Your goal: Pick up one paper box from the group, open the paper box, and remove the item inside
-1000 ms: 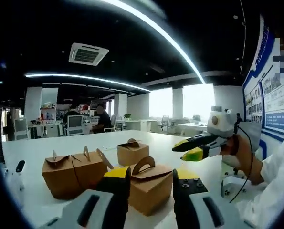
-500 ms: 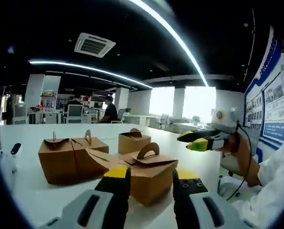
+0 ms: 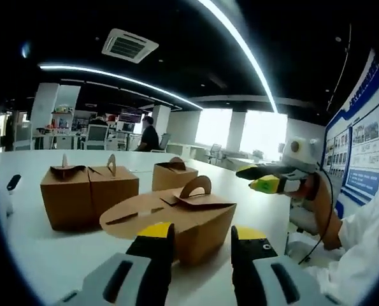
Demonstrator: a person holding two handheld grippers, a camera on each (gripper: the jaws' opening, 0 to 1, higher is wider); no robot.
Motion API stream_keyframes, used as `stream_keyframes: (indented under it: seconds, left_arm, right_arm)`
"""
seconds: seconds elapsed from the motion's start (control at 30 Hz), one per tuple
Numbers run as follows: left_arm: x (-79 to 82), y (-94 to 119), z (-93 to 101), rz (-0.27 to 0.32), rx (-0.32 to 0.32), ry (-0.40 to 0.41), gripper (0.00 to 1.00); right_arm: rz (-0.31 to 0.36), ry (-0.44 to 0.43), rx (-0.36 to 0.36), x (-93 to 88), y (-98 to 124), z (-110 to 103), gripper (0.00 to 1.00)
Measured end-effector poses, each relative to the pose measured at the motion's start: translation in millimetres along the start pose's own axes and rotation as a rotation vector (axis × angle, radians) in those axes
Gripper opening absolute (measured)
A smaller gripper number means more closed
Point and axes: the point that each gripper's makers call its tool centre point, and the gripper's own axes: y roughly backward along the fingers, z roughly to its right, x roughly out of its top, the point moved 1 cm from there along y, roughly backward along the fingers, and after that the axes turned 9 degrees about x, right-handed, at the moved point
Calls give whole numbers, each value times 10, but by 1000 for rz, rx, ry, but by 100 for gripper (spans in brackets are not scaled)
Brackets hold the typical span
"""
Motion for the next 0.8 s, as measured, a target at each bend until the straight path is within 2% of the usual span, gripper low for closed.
stream_keyframes:
  seconds: [0.27,0.47,0.8]
  left_arm:
    - [-57,-5,18,3,-18,17,37]
    - [-63,-12,91,10,-50,27,35]
    - [-16,2,67,26,-38,15,35]
  right_arm:
    - [2,11,1,38,-4,-17,28]
    - [-25,56,28,111,-171,-100,28]
    - [-98,113,74,90,-422,-199,28]
